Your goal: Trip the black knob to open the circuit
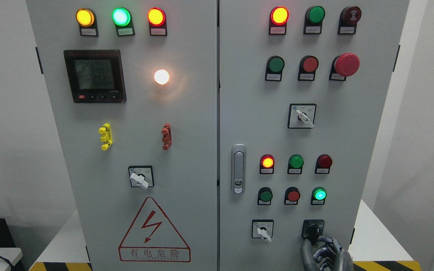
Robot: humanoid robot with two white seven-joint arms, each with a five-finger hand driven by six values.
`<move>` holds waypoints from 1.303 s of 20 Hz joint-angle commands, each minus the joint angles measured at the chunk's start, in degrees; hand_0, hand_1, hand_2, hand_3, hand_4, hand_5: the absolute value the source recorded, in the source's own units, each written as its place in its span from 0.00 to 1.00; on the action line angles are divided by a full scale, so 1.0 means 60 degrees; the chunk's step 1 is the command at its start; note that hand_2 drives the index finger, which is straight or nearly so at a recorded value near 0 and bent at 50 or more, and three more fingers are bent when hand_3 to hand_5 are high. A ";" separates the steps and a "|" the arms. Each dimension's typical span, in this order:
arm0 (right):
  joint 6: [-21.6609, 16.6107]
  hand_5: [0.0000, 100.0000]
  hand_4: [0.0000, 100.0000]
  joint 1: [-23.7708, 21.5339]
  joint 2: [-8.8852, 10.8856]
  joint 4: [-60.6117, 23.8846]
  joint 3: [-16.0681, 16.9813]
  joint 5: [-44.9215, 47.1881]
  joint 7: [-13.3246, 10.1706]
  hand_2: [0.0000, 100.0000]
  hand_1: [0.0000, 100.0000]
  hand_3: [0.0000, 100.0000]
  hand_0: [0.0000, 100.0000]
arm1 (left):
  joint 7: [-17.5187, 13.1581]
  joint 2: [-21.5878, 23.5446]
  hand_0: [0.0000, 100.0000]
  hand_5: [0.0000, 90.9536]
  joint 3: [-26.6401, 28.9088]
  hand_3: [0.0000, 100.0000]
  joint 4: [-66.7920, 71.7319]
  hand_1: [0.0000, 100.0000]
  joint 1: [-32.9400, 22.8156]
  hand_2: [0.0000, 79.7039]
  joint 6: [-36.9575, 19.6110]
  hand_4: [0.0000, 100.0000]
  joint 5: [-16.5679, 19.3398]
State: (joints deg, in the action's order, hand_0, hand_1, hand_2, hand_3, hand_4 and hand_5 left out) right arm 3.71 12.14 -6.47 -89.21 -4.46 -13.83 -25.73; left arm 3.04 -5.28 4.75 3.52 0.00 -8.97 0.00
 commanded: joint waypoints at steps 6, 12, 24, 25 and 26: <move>-0.0017 0.92 0.89 -0.0045 0.0039 -0.0014 0.0012 0.0005 -0.0033 0.47 0.76 0.86 0.38 | 0.0006 0.0001 0.12 0.00 0.0000 0.00 0.0000 0.39 0.0073 0.00 0.0001 0.00 0.0308; -0.0252 0.91 0.89 -0.0074 0.0112 -0.0014 0.0026 0.0005 -0.0033 0.46 0.76 0.85 0.31 | 0.0006 0.0001 0.12 0.00 0.0000 0.00 0.0000 0.39 0.0073 0.00 0.0001 0.00 0.0307; -0.0413 0.91 0.88 -0.0280 0.0332 -0.0014 0.0172 0.0005 -0.0033 0.42 0.79 0.84 0.22 | 0.0006 0.0001 0.12 0.00 0.0000 0.00 0.0000 0.39 0.0073 0.00 0.0001 0.00 0.0307; -0.0456 0.91 0.88 -0.0309 0.0404 -0.0014 0.0187 0.0005 -0.0033 0.41 0.79 0.84 0.22 | 0.0006 0.0001 0.12 0.00 0.0000 0.00 0.0000 0.39 0.0073 0.00 0.0001 0.00 0.0322; -0.0515 0.91 0.88 -0.0396 0.0463 -0.0014 0.0187 0.0019 -0.0033 0.41 0.79 0.84 0.22 | 0.0006 0.0001 0.12 0.00 0.0000 0.00 0.0000 0.39 0.0073 0.00 0.0001 0.00 0.0308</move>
State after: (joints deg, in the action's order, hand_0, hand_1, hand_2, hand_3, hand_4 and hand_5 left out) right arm 1.05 10.87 -5.31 -89.31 -4.11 -13.80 -25.85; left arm 3.04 -5.28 4.75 3.52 0.00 -8.97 0.00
